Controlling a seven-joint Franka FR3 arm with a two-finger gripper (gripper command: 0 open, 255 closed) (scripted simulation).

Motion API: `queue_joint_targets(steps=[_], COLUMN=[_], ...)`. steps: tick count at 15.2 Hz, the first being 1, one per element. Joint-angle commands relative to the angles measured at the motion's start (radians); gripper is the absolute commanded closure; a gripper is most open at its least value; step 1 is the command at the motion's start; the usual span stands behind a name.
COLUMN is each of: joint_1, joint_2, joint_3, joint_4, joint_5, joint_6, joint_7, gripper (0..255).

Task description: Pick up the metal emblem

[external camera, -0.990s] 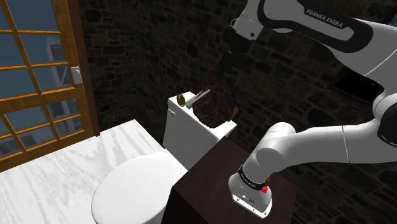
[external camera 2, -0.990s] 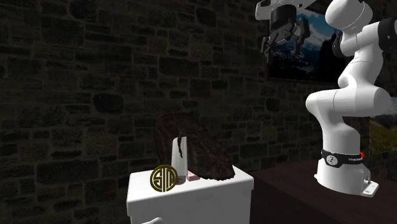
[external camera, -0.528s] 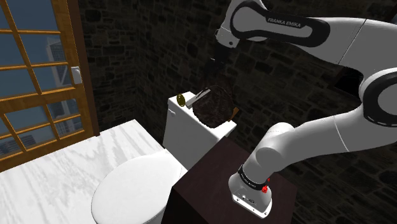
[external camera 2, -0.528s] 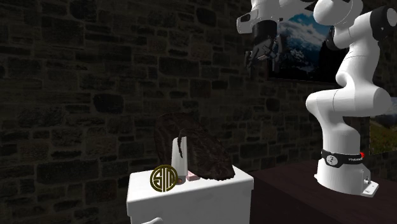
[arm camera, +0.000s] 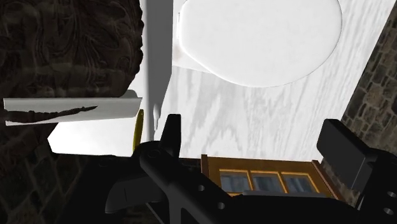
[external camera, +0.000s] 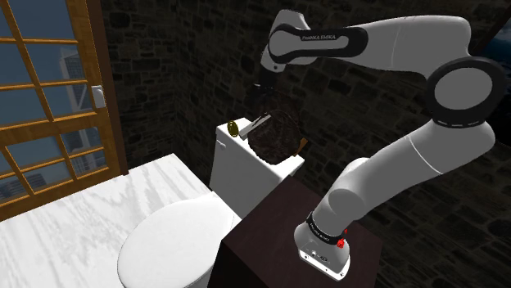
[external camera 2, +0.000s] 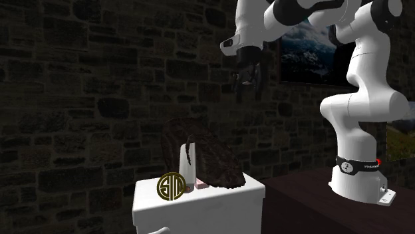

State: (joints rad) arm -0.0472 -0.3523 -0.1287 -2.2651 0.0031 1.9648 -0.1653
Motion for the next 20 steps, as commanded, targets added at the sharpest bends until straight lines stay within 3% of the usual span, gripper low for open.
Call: queue_joint_targets(steps=[1,11,20], joint_1=[-0.004,-0.032,-0.081], joint_2=[0.074,0.451,0.802], joint_3=[-0.01,-0.049,-0.062], joint_4=[0.026,0.227,0.511], joint_5=[0.0,0.026,0.066], joint_6=[0.04,0.172,0.2], joint_7=[-0.004,-0.031,-0.049], gripper=[0,0,0])
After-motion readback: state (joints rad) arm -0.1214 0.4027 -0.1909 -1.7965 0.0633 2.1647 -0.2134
